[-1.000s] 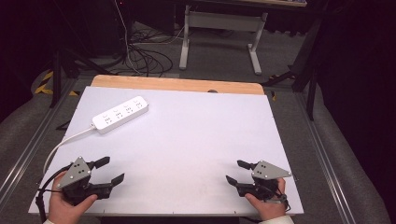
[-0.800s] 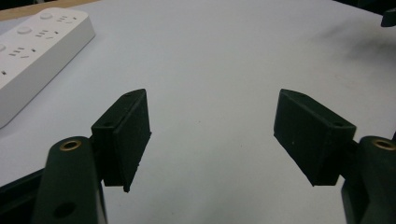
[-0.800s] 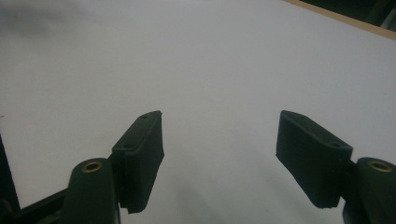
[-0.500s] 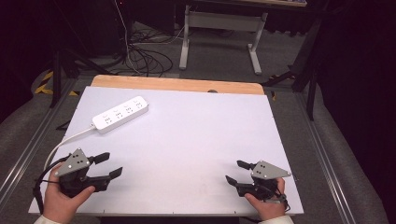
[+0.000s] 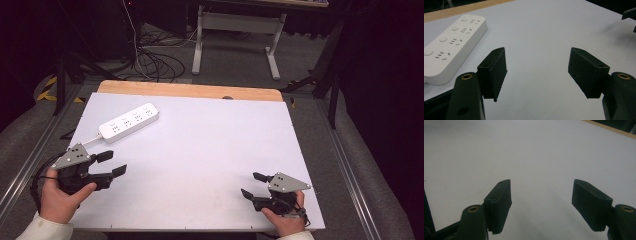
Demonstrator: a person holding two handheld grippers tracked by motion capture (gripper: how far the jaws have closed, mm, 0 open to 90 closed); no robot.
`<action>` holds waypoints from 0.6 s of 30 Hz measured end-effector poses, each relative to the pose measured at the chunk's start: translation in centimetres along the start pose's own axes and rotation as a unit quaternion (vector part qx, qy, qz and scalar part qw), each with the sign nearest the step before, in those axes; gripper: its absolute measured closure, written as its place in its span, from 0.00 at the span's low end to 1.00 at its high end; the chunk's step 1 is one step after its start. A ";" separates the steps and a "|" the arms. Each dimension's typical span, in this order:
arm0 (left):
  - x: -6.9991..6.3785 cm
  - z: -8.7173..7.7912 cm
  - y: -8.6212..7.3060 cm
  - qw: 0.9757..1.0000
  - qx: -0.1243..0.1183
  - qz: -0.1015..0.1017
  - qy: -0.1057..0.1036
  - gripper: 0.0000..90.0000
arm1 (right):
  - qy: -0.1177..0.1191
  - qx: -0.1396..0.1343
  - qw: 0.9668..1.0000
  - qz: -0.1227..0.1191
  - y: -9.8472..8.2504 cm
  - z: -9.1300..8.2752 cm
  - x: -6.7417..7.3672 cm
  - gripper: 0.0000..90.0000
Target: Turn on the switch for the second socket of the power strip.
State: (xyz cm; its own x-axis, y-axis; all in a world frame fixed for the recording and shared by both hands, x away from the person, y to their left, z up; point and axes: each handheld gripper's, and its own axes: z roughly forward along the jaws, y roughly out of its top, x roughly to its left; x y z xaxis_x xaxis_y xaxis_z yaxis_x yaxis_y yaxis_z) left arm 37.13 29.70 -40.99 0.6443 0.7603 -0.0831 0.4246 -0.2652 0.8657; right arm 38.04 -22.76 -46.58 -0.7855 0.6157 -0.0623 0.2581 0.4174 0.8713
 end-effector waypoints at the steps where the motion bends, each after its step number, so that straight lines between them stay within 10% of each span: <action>1: 0.1 0.0 0.2 1.000 0.001 0.002 0.002 0.35 | 0.000 0.000 1.000 0.000 0.0 0.0 0.0 0.36; 18: 1.6 -0.3 3.7 1.000 0.001 0.009 0.021 0.35 | 0.001 0.001 1.000 0.002 -0.1 0.0 0.0 0.36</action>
State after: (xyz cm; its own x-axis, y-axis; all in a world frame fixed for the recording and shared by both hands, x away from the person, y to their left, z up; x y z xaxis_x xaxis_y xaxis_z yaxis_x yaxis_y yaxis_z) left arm 39.53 30.08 -37.78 0.6251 0.7792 -0.0464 0.4136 -0.2803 0.8662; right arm 38.05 -22.82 -46.67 -0.7860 0.6156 -0.0572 0.2625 0.4162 0.8706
